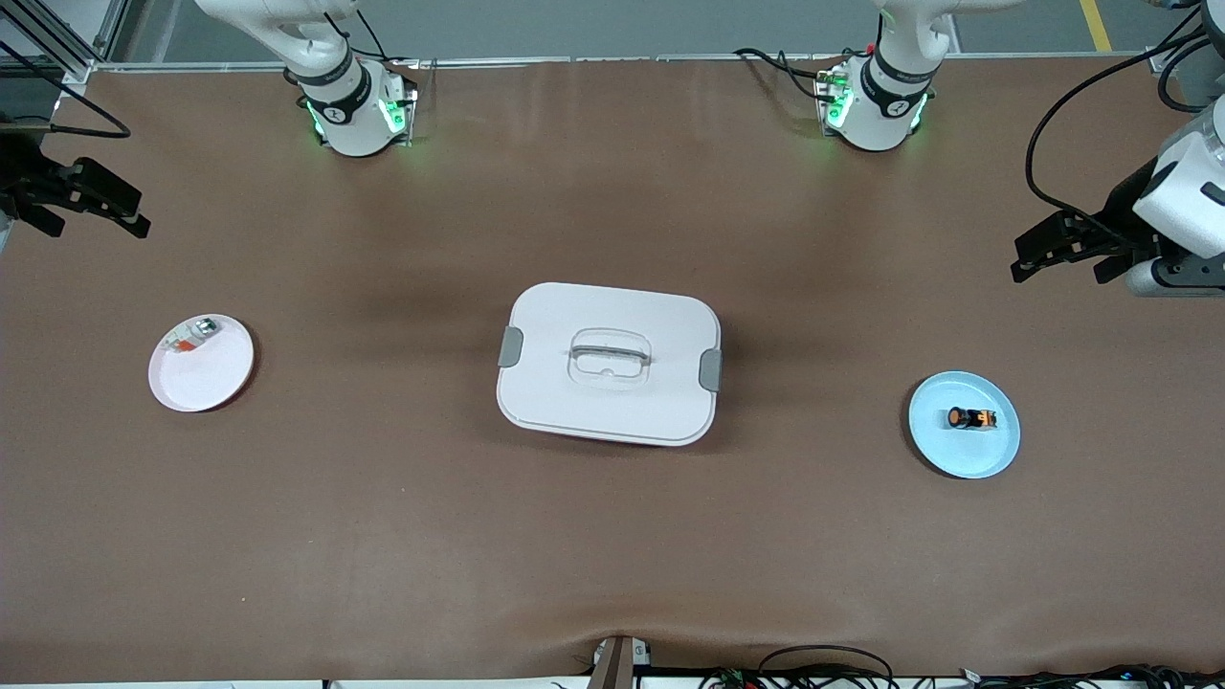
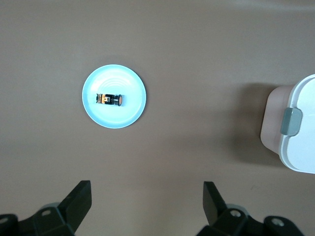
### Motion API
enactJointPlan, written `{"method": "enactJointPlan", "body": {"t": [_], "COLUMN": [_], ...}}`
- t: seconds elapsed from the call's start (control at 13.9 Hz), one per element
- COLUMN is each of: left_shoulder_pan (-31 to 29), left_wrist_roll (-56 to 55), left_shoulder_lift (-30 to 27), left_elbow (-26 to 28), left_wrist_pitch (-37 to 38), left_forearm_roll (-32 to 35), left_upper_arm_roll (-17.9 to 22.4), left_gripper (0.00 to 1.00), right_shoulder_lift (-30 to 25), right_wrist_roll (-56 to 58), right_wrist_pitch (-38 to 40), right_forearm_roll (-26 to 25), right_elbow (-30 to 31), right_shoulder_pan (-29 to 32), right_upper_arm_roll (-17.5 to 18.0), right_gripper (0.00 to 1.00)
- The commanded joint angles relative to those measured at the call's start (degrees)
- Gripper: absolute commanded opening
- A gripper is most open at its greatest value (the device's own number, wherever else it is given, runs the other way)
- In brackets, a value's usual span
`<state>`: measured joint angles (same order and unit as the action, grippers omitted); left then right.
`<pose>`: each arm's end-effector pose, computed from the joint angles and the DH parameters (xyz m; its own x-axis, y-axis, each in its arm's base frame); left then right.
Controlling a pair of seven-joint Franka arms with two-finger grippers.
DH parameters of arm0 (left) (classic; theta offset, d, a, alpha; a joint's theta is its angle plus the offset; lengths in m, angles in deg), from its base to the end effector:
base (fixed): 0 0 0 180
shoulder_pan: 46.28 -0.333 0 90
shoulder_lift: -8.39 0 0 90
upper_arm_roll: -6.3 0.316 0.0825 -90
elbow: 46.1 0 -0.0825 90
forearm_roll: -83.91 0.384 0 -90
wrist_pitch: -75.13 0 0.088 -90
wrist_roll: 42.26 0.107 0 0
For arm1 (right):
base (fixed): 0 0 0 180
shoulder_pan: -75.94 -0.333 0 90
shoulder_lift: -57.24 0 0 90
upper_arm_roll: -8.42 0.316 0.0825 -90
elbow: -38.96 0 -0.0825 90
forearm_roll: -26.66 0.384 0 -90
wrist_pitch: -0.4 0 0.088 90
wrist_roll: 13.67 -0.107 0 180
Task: Transfer orange switch to right arm and place
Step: 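Move the left gripper down toward the orange switch on the blue plate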
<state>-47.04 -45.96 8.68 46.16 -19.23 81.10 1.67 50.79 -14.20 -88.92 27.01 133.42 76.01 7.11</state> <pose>0.5611 -0.0428 0.6099 0.9996 0.0007 0.0283 -0.0007 -0.9987 0.0513 0.5177 -0.0125 0.6471 0.9992 -0.0332 0.0228 -0.0330 -0.9994 -0.0089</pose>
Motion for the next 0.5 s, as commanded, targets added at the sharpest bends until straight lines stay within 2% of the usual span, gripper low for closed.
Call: {"method": "enactJointPlan", "body": {"t": [0.0, 0.43], "left_shoulder_pan": [0.05, -0.64], "left_wrist_roll": [0.62, 0.71], "left_shoulder_lift": [0.24, 0.50], "left_elbow": [-1.30, -1.56], "left_wrist_pitch": [1.20, 1.02], "left_forearm_roll": [0.96, 1.84], "left_upper_arm_roll": [-0.29, -1.35], "left_gripper": [1.00, 1.00], "right_shoulder_lift": [-1.28, -1.28], "right_wrist_roll": [0.26, 0.26], "right_wrist_pitch": [-0.06, -0.06], "right_forearm_roll": [-0.70, -0.70], "right_elbow": [1.34, 1.43], "right_shoulder_pan": [0.19, 0.19], "right_upper_arm_roll": [0.08, -0.01], "right_gripper": [1.00, 1.00]}}
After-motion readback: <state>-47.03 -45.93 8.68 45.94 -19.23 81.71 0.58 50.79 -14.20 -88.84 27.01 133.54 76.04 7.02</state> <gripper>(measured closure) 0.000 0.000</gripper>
